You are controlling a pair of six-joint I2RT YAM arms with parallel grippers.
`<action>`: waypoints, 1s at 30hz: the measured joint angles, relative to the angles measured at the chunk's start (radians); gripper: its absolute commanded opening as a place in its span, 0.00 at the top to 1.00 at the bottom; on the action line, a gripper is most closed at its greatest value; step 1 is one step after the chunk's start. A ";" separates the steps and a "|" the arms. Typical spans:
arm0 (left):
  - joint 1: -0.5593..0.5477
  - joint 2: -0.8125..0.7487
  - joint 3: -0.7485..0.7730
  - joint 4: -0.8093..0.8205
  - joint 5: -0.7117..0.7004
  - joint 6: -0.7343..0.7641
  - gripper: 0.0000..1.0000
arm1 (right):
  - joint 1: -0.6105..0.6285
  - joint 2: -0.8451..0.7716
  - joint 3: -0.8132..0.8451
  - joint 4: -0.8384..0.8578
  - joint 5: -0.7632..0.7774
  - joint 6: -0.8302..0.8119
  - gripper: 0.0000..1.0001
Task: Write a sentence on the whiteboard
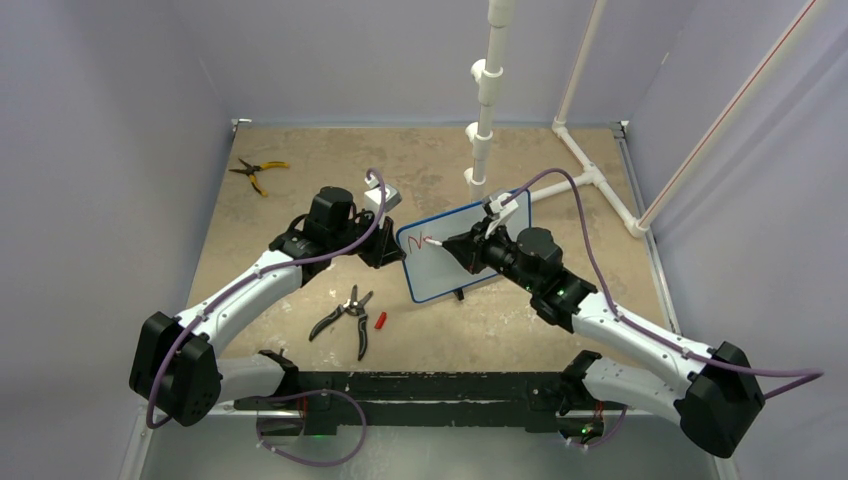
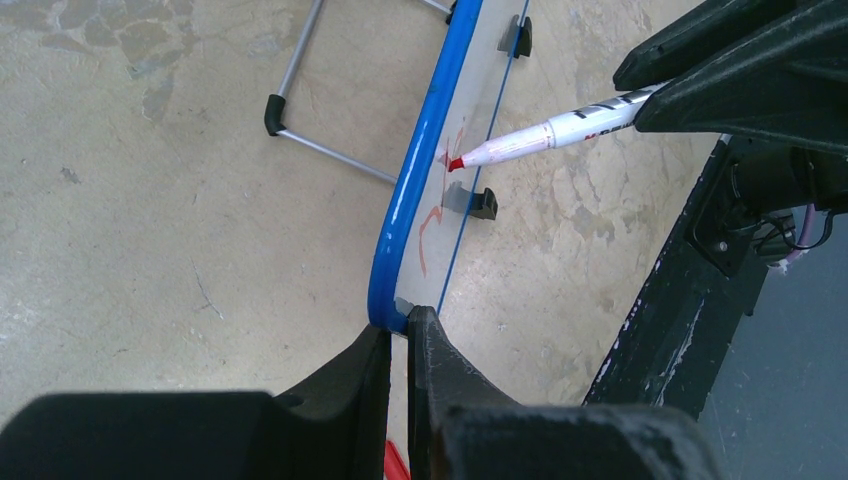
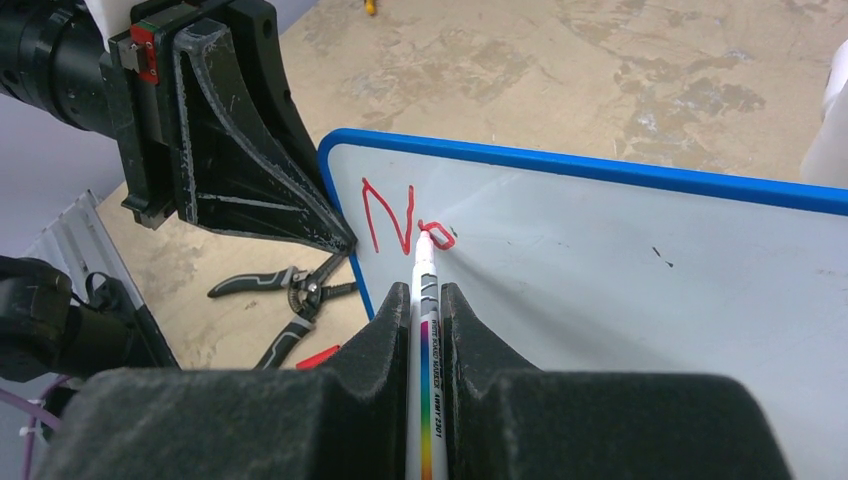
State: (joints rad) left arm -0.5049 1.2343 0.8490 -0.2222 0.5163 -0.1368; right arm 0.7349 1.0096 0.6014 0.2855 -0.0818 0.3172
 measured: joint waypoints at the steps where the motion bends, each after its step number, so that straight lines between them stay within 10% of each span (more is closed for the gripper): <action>1: 0.000 0.000 0.000 0.000 0.000 0.000 1.00 | 0.000 0.000 0.000 0.000 -0.001 0.000 1.00; 30: 0.000 0.000 0.000 0.000 0.000 0.000 1.00 | 0.000 -0.021 -0.035 -0.068 0.008 0.005 1.00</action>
State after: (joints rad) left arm -0.5049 1.2343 0.8490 -0.2222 0.5163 -0.1368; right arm 0.7349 0.9882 0.5659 0.2173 -0.0738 0.3225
